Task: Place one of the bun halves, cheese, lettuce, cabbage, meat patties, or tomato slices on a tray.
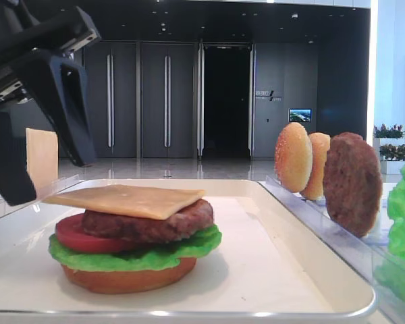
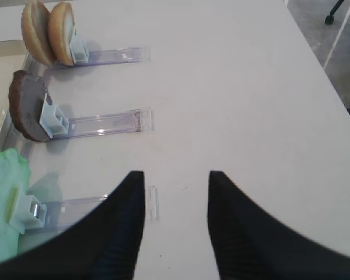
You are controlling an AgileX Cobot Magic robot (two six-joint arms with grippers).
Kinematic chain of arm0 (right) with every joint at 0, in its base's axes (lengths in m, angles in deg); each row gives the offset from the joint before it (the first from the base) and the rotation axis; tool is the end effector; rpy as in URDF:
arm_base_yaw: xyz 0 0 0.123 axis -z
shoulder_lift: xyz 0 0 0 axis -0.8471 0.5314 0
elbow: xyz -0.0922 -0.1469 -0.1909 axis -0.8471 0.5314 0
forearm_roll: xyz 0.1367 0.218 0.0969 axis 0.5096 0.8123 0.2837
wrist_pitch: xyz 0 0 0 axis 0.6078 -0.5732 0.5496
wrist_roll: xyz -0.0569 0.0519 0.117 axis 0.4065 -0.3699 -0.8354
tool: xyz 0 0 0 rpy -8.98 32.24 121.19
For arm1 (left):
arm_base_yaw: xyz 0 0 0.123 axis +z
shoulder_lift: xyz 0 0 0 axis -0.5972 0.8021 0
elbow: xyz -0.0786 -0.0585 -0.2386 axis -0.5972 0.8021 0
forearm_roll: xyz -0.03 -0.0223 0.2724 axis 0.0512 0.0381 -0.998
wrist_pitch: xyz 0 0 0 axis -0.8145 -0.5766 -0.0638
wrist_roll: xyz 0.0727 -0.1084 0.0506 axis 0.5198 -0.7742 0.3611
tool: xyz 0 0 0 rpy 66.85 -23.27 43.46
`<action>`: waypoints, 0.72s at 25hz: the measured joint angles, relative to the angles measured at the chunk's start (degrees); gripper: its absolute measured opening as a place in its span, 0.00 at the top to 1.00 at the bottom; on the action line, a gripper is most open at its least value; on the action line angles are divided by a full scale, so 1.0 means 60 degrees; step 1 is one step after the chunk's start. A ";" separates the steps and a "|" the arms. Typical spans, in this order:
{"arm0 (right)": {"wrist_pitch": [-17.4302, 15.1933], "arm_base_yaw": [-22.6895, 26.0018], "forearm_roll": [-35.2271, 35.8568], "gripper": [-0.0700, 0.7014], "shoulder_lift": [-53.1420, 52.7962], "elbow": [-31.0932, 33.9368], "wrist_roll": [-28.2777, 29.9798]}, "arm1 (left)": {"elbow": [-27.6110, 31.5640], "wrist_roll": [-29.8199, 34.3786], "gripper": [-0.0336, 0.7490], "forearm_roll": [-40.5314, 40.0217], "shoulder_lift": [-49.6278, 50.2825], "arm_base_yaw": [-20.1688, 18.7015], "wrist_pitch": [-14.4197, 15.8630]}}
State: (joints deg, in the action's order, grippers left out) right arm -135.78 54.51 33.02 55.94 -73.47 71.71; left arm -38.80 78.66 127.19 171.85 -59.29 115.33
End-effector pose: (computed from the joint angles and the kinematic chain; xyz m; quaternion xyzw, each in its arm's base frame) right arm 0.0809 0.0006 0.2574 0.0154 0.8703 0.0200 0.4918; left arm 0.2631 -0.1783 0.0919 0.0537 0.9668 -0.2498 0.0049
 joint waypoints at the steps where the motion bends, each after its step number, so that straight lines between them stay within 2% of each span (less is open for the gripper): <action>1: 0.0000 0.0000 0.0000 0.54 0.0000 0.0000 0.0000 | -0.0056 -0.0227 0.38 -0.0352 0.0000 0.0000 0.0132; 5: 0.0000 0.0000 0.0000 0.54 0.0000 0.0000 0.0000 | -0.0777 -0.0761 0.38 -0.1354 0.0000 0.0000 0.0757; 13: 0.0000 0.0000 0.0000 0.54 0.0000 0.0000 0.0000 | -0.3249 -0.1729 0.38 -0.3735 0.0000 0.0000 0.2271; 16: 0.0000 0.0000 0.0000 0.54 0.0000 0.0000 0.0000 | -0.3694 -0.2188 0.38 -0.5079 0.0000 0.0072 0.2907; 18: 0.0000 0.0000 0.0000 0.54 0.0000 0.0000 0.0000 | -0.3821 -0.2222 0.38 -0.5411 0.0000 0.0308 0.3265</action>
State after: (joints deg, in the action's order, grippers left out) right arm -135.78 54.51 33.02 55.94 -73.47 71.71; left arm -61.72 65.32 94.72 171.85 -57.44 134.92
